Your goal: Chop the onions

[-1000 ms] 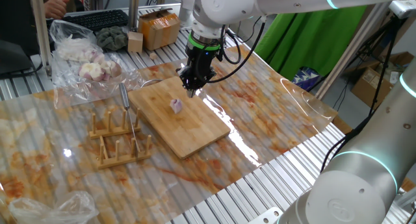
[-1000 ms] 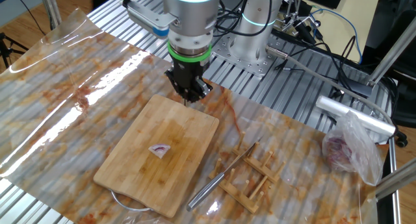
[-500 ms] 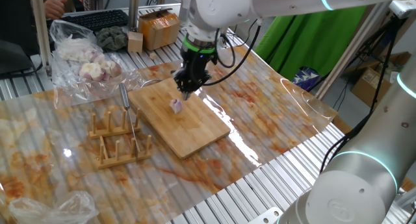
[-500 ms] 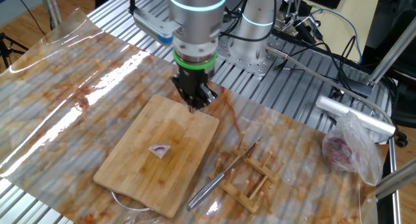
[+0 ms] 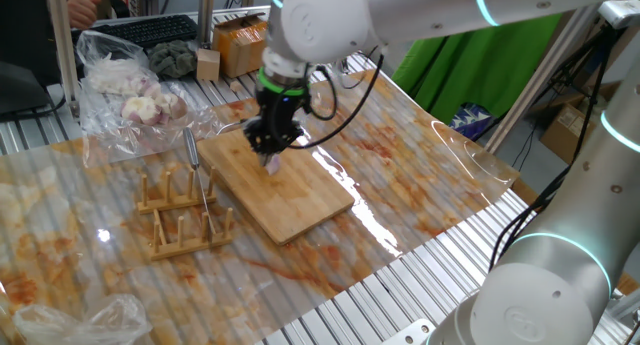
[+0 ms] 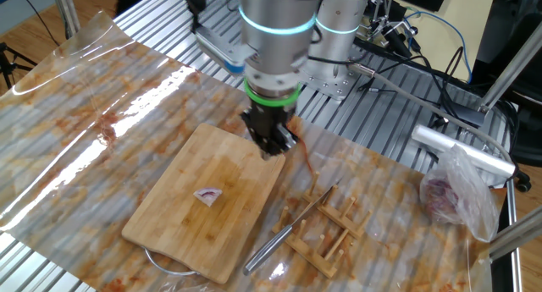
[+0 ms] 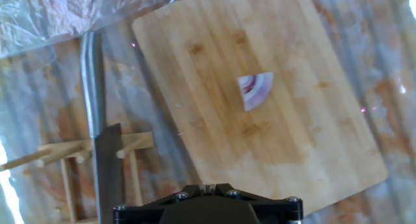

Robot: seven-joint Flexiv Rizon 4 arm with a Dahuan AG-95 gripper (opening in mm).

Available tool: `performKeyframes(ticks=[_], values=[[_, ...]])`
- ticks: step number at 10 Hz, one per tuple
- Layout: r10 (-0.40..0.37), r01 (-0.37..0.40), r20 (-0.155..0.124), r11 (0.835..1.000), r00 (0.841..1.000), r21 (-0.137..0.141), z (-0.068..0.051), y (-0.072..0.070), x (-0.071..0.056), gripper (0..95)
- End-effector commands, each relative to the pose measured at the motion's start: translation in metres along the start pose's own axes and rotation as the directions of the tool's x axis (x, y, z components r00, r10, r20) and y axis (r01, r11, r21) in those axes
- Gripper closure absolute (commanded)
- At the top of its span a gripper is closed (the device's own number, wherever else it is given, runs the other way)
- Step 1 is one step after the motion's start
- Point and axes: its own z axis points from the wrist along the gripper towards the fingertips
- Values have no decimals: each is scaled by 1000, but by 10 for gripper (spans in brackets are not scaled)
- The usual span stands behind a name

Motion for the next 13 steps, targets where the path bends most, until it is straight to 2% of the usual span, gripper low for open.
performKeyframes(ticks=[1, 7, 9, 11, 13], values=[[21, -21, 6, 1000, 1000, -1, 6, 12, 1, 950], [72, -71, 11, 997, 997, -12, 25, 50, 3, 950], [90, -90, 16, 996, 996, -15, 30, 57, 3, 950], [86, -86, 9, 996, 996, -23, 31, 59, 3, 950], [79, -79, 14, 997, 997, -11, 31, 59, 3, 950]])
